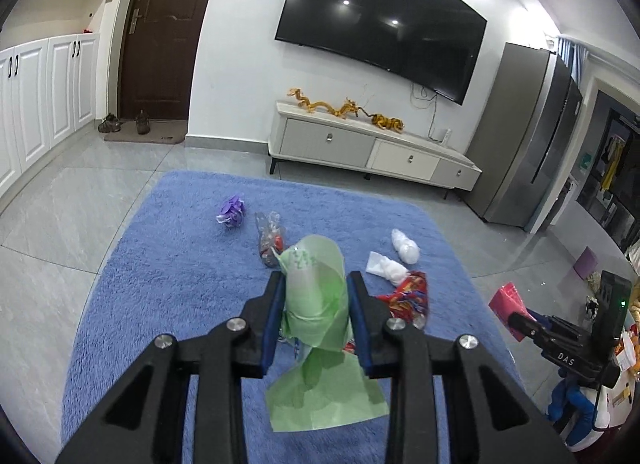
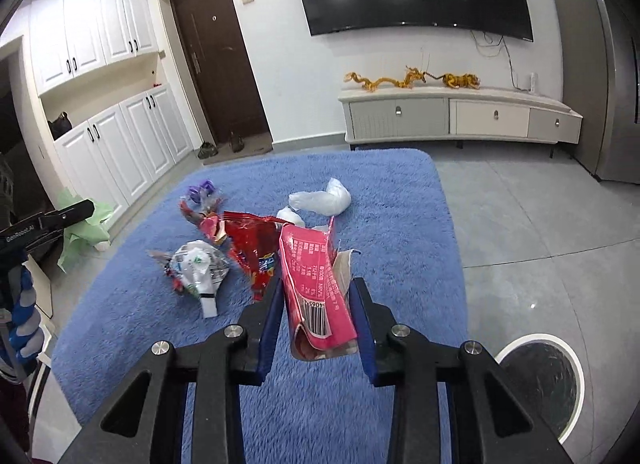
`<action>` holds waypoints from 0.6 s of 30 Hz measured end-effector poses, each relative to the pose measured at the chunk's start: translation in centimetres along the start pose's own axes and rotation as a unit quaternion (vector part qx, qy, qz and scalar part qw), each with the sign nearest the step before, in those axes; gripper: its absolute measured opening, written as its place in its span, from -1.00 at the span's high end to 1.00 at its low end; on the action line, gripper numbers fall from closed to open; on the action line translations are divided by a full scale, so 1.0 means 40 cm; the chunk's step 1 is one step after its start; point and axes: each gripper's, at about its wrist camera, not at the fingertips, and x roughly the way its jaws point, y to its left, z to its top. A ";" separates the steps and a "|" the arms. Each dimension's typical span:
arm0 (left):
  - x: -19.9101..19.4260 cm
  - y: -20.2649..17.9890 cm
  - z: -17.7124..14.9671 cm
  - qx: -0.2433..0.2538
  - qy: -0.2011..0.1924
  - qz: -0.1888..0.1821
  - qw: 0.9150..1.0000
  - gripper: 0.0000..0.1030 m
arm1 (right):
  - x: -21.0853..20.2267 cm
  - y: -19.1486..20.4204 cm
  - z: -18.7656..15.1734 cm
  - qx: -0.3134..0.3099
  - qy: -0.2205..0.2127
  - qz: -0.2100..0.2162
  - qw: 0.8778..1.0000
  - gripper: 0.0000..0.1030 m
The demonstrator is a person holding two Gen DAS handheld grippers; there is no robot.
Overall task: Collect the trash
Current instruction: 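Carry both items over the trash bin and open both tools to drop them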
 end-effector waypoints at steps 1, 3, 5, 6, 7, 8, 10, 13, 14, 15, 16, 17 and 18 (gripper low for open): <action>-0.006 -0.013 -0.003 0.003 0.000 -0.002 1.000 0.43 | -0.011 -0.002 -0.004 0.000 -0.003 -0.002 1.000 0.38; -0.008 -0.034 -0.005 0.009 0.001 -0.007 1.000 0.43 | -0.037 -0.013 -0.013 0.002 -0.009 -0.006 1.000 0.38; -0.004 -0.070 -0.002 0.018 0.004 -0.016 1.000 0.43 | -0.064 -0.037 -0.027 0.011 -0.017 -0.012 1.000 0.38; -0.001 -0.090 -0.001 0.024 0.006 -0.020 0.999 0.43 | -0.071 -0.046 -0.031 0.015 -0.019 -0.014 1.000 0.38; 0.005 -0.114 -0.001 0.032 0.008 -0.025 0.999 0.43 | -0.083 -0.066 -0.038 0.024 -0.022 -0.018 0.999 0.38; 0.012 -0.140 -0.001 0.041 0.011 -0.031 0.999 0.43 | -0.093 -0.085 -0.044 0.032 -0.025 -0.021 0.999 0.38; 0.034 -0.200 -0.001 0.060 0.019 -0.044 0.997 0.43 | -0.115 -0.132 -0.062 0.052 -0.030 -0.031 0.998 0.38; 0.074 -0.299 -0.002 0.087 0.035 -0.064 0.994 0.43 | -0.145 -0.212 -0.096 0.082 -0.035 -0.046 0.995 0.38; 0.091 -0.336 -0.003 0.096 0.042 -0.071 0.992 0.43 | -0.152 -0.237 -0.106 0.091 -0.036 -0.051 0.994 0.38; 0.109 -0.373 -0.005 0.106 0.048 -0.078 0.990 0.43 | -0.162 -0.272 -0.122 0.104 -0.037 -0.059 0.992 0.38; 0.133 -0.420 -0.010 0.119 0.056 -0.088 0.987 0.43 | -0.170 -0.302 -0.135 0.116 -0.038 -0.065 0.990 0.38; 0.151 -0.458 -0.013 0.128 0.063 -0.097 0.985 0.43 | -0.175 -0.323 -0.145 0.124 -0.038 -0.070 0.989 0.38; 0.176 -0.510 -0.019 0.141 0.072 -0.109 0.981 0.43 | -0.182 -0.352 -0.160 0.136 -0.038 -0.077 0.987 0.38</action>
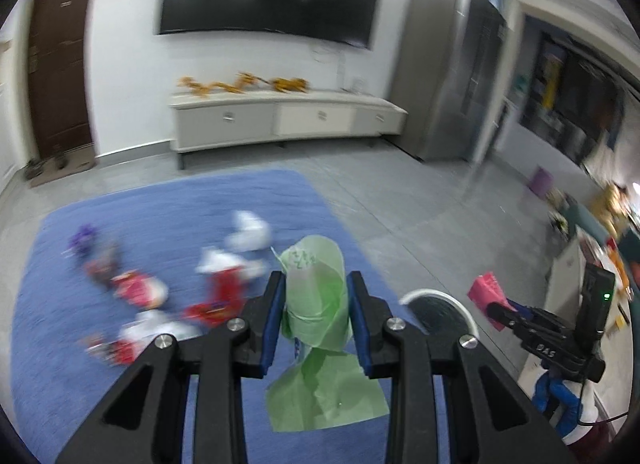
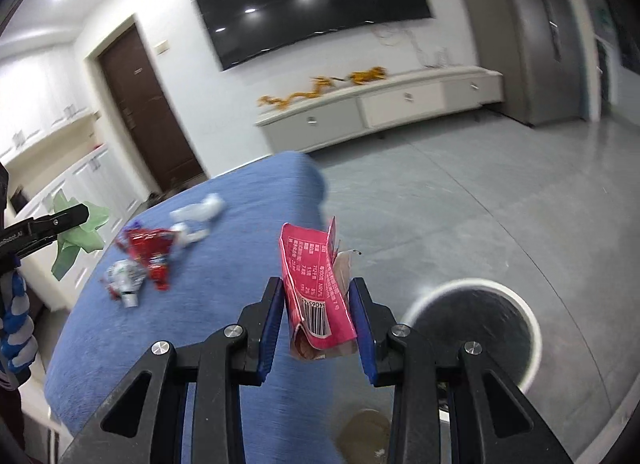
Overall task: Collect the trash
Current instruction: 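Carry both items over the trash bin and open both tools to drop them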
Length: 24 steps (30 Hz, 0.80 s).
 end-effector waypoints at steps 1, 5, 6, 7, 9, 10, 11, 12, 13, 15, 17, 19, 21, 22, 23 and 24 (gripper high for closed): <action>0.028 -0.037 0.008 0.008 0.007 -0.008 1.000 0.43 | -0.003 -0.042 -0.008 0.015 0.001 -0.009 1.000 0.38; 0.154 -0.186 0.036 0.041 0.037 -0.044 0.998 0.42 | -0.002 -0.156 -0.038 0.059 0.007 -0.035 0.998 0.38; 0.184 -0.216 0.041 0.045 0.044 -0.052 0.997 0.42 | 0.000 -0.183 -0.044 0.070 0.009 -0.041 0.997 0.38; 0.225 -0.256 0.048 0.049 0.053 -0.064 0.995 0.41 | 0.005 -0.212 -0.053 0.081 0.012 -0.046 0.996 0.38; 0.296 -0.319 0.055 0.054 0.071 -0.082 0.993 0.40 | 0.018 -0.259 -0.069 0.099 0.018 -0.054 0.993 0.38; 0.326 -0.341 0.059 0.057 0.077 -0.087 0.992 0.40 | 0.027 -0.284 -0.077 0.109 0.022 -0.058 0.992 0.38; 0.358 -0.366 0.060 0.060 0.084 -0.094 0.990 0.40 | 0.034 -0.302 -0.085 0.118 0.025 -0.061 0.991 0.38; 0.383 -0.387 0.059 0.063 0.090 -0.098 0.989 0.40 | 0.043 -0.322 -0.092 0.126 0.028 -0.064 0.990 0.38; 0.412 -0.408 0.058 0.066 0.097 -0.102 0.988 0.39 | 0.052 -0.342 -0.099 0.135 0.032 -0.067 0.988 0.38; 0.467 -0.445 0.055 0.069 0.111 -0.110 0.985 0.40 | 0.072 -0.381 -0.110 0.152 0.039 -0.073 0.985 0.38; 0.518 -0.475 0.049 0.066 0.126 -0.126 0.982 0.36 | 0.088 -0.400 -0.113 0.162 0.044 -0.077 0.983 0.34; 0.559 -0.502 0.043 0.067 0.136 -0.137 0.979 0.34 | 0.103 -0.420 -0.118 0.172 0.047 -0.084 0.980 0.31; 0.590 -0.521 0.040 0.069 0.143 -0.144 0.977 0.19 | 0.121 -0.432 -0.117 0.180 0.050 -0.088 0.978 0.25; 0.600 -0.526 0.038 0.068 0.146 -0.146 0.976 -0.10 | 0.127 -0.436 -0.119 0.184 0.052 -0.091 0.977 0.20; 0.611 -0.532 0.038 0.065 0.146 -0.147 0.976 -0.32 | 0.133 -0.443 -0.119 0.187 0.054 -0.093 0.977 0.12; 0.618 -0.534 0.038 0.063 0.144 -0.148 0.976 -0.34 | 0.136 -0.449 -0.123 0.191 0.054 -0.095 0.976 0.06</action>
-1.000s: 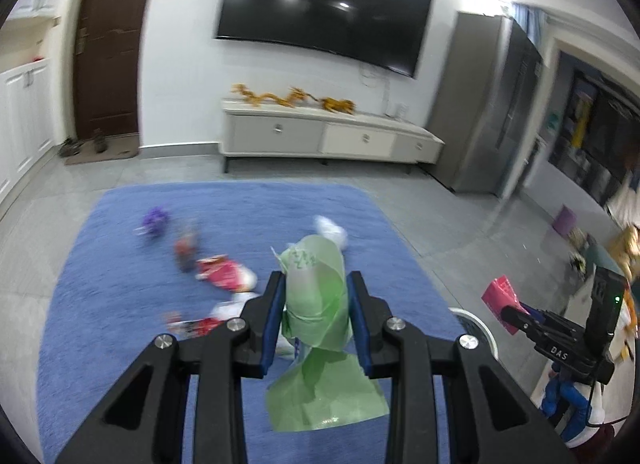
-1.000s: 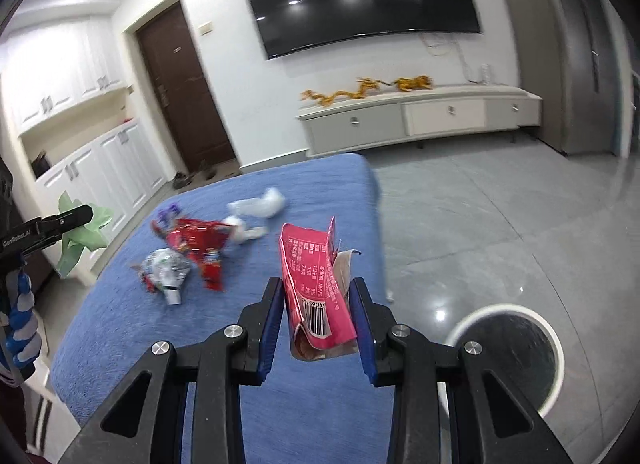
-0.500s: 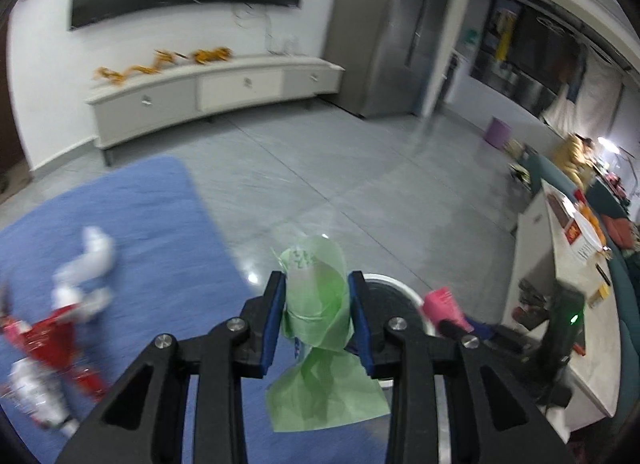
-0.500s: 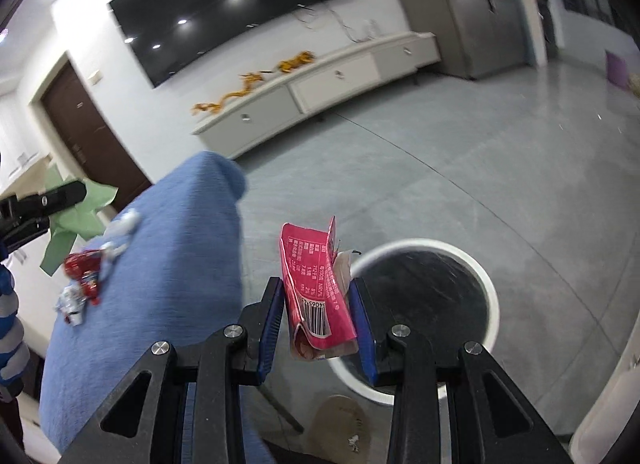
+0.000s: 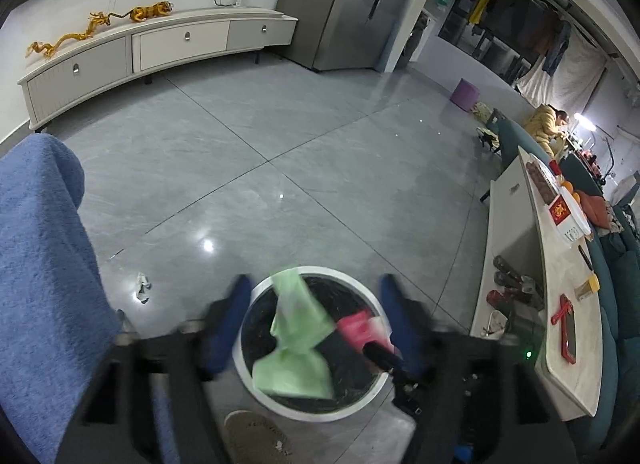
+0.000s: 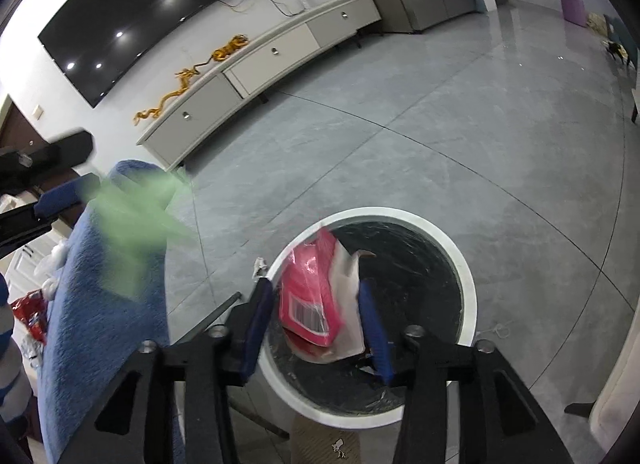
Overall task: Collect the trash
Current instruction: 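Carry both items over the trash bin and open both tools to drop them, then move both tools back over the rug toward the red and white bags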
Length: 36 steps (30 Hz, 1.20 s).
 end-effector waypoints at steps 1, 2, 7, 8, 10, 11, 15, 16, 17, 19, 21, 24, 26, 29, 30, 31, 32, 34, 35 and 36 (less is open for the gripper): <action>0.009 0.000 0.002 -0.001 0.001 -0.003 1.000 -0.34 | 0.003 -0.003 0.001 0.002 0.000 -0.001 1.000 0.05; 0.017 -0.003 0.005 -0.001 0.003 -0.004 1.000 -0.34 | 0.005 -0.006 0.001 0.005 0.000 -0.002 1.000 0.04; 0.005 -0.007 -0.014 0.005 0.001 0.002 1.000 -0.34 | -0.004 -0.012 -0.005 0.010 0.001 -0.010 1.000 0.03; 0.000 -0.009 -0.016 0.009 -0.001 0.008 1.000 -0.34 | -0.007 -0.010 -0.003 0.010 0.001 -0.012 1.000 0.03; -0.024 -0.010 -0.028 0.013 -0.008 0.012 1.000 -0.34 | -0.017 -0.008 -0.003 0.008 0.000 -0.014 1.000 0.03; -0.034 -0.009 -0.033 0.012 -0.010 0.014 1.000 -0.34 | -0.027 -0.003 -0.002 0.008 -0.003 -0.015 1.000 0.03; -0.089 -0.003 -0.055 0.017 -0.022 0.023 0.999 -0.34 | -0.069 0.010 -0.006 0.002 -0.015 -0.018 1.000 0.03; -0.108 -0.002 -0.063 0.018 -0.025 0.025 0.999 -0.34 | -0.076 0.014 -0.003 0.000 -0.017 -0.018 1.000 0.03; -0.123 0.000 -0.071 0.019 -0.028 0.027 0.999 -0.34 | -0.087 0.020 -0.003 -0.001 -0.020 -0.018 1.000 0.03; -0.162 -0.002 -0.088 0.022 -0.036 0.030 0.999 -0.34 | -0.113 0.036 -0.005 -0.003 -0.028 -0.017 0.999 0.03; -0.203 0.001 -0.104 0.023 -0.045 0.032 0.998 -0.34 | -0.137 0.055 -0.004 -0.008 -0.035 -0.014 0.999 0.03; -0.262 0.012 -0.122 0.024 -0.059 0.036 0.997 -0.34 | -0.184 0.097 -0.004 -0.021 -0.051 -0.009 0.998 0.03; -0.309 0.025 -0.135 0.023 -0.072 0.040 0.996 -0.34 | -0.212 0.126 0.000 -0.029 -0.061 -0.006 0.998 0.03; -0.382 0.049 -0.157 0.016 -0.092 0.046 0.995 -0.34 | -0.255 0.167 -0.001 -0.043 -0.077 0.000 0.996 0.03; -0.403 0.056 -0.163 0.014 -0.098 0.047 0.994 -0.34 | -0.270 0.184 -0.001 -0.048 -0.082 0.003 0.995 0.03; -0.431 0.068 -0.173 0.009 -0.105 0.049 0.993 -0.34 | -0.281 0.199 0.001 -0.052 -0.086 0.005 0.995 0.03; -0.451 0.078 -0.179 0.006 -0.111 0.050 0.993 -0.34 | -0.297 0.219 0.000 -0.059 -0.091 0.008 0.994 0.03; -0.499 0.102 -0.199 -0.004 -0.123 0.052 0.991 -0.34 | -0.319 0.255 -0.002 -0.071 -0.097 0.012 0.993 0.03; -0.518 0.114 -0.209 -0.008 -0.128 0.053 0.990 -0.34 | -0.328 0.273 -0.004 -0.077 -0.100 0.015 0.992 0.03; -0.545 0.130 -0.223 -0.014 -0.135 0.055 0.989 -0.34 | -0.338 0.292 -0.005 -0.084 -0.103 0.018 0.991 0.03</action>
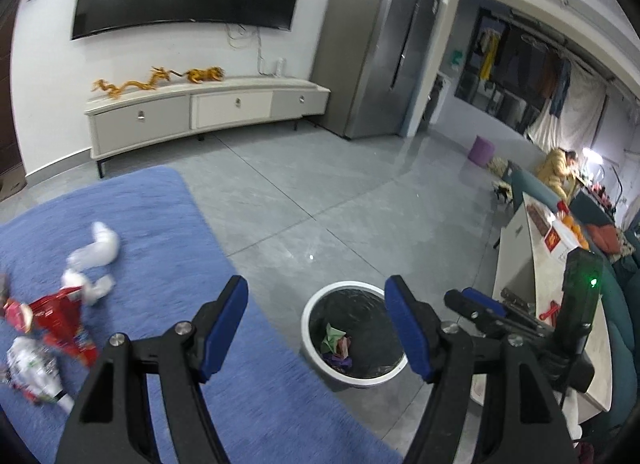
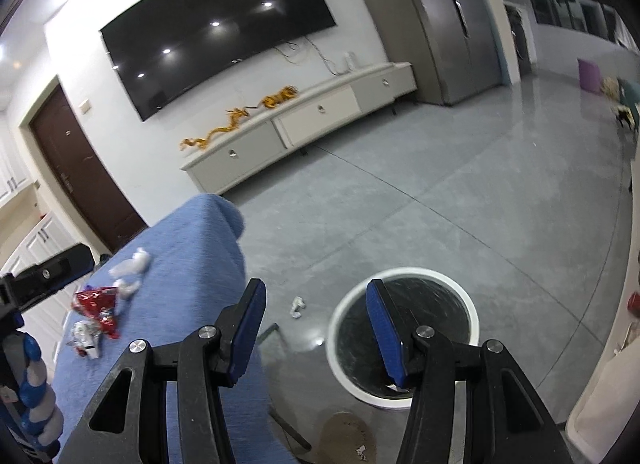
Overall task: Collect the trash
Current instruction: 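Move both tools back over the rug toward the red and white bags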
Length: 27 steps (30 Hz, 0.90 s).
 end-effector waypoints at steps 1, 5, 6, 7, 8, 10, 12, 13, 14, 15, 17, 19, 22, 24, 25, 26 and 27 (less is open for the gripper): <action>-0.016 0.014 -0.002 -0.004 -0.004 0.002 1.000 -0.34 | -0.009 0.021 0.004 -0.008 -0.003 0.003 1.000 0.03; -0.102 0.086 -0.028 -0.017 -0.026 0.020 0.999 -0.34 | -0.037 0.102 0.007 -0.037 -0.011 0.016 0.999 0.03; -0.120 0.103 -0.035 -0.021 -0.030 0.024 0.999 -0.34 | -0.042 0.123 0.009 -0.045 -0.013 0.019 0.999 0.03; -0.147 0.129 -0.044 -0.027 -0.037 0.030 0.999 -0.34 | -0.046 0.136 0.007 -0.050 -0.014 0.020 0.998 0.03; -0.164 0.145 -0.051 -0.030 -0.042 0.035 0.998 -0.34 | -0.052 0.156 0.008 -0.057 -0.017 0.022 0.998 0.03; -0.207 0.185 -0.069 -0.037 -0.054 0.053 0.996 -0.34 | -0.058 0.184 0.008 -0.067 -0.020 0.025 0.997 0.03; -0.245 0.222 -0.082 -0.041 -0.064 0.070 0.995 -0.34 | -0.067 0.212 0.009 -0.075 -0.021 0.028 0.997 0.03; -0.267 0.241 -0.090 -0.045 -0.070 0.079 0.993 -0.34 | -0.071 0.225 0.011 -0.081 -0.021 0.030 0.996 0.03; -0.284 0.259 -0.099 -0.049 -0.075 0.086 0.992 -0.34 | -0.072 0.239 0.009 -0.086 -0.021 0.030 0.996 0.03; -0.307 0.284 -0.110 -0.054 -0.080 0.099 0.990 -0.34 | -0.073 0.256 0.007 -0.093 -0.020 0.030 0.995 0.03; -0.330 0.320 -0.122 -0.063 -0.084 0.120 0.987 -0.34 | -0.072 0.296 0.000 -0.107 -0.016 0.030 0.994 0.03; -0.362 0.357 -0.145 -0.074 -0.090 0.142 0.983 -0.34 | -0.066 0.330 -0.007 -0.121 -0.010 0.030 0.992 0.03; -0.409 0.415 -0.182 -0.095 -0.097 0.174 0.975 -0.34 | -0.053 0.377 -0.022 -0.139 0.003 0.032 0.990 0.03; -0.434 0.449 -0.210 -0.109 -0.098 0.187 0.971 -0.35 | -0.042 0.406 -0.035 -0.147 0.011 0.036 0.988 0.03; -0.446 0.471 -0.224 -0.117 -0.098 0.193 0.969 -0.35 | -0.034 0.421 -0.042 -0.149 0.017 0.039 0.988 0.03; -0.454 0.486 -0.237 -0.122 -0.098 0.197 0.968 -0.34 | -0.025 0.434 -0.048 -0.150 0.023 0.041 0.988 0.03; -0.461 0.501 -0.251 -0.127 -0.097 0.201 0.967 -0.34 | -0.019 0.444 -0.053 -0.152 0.027 0.043 0.987 0.03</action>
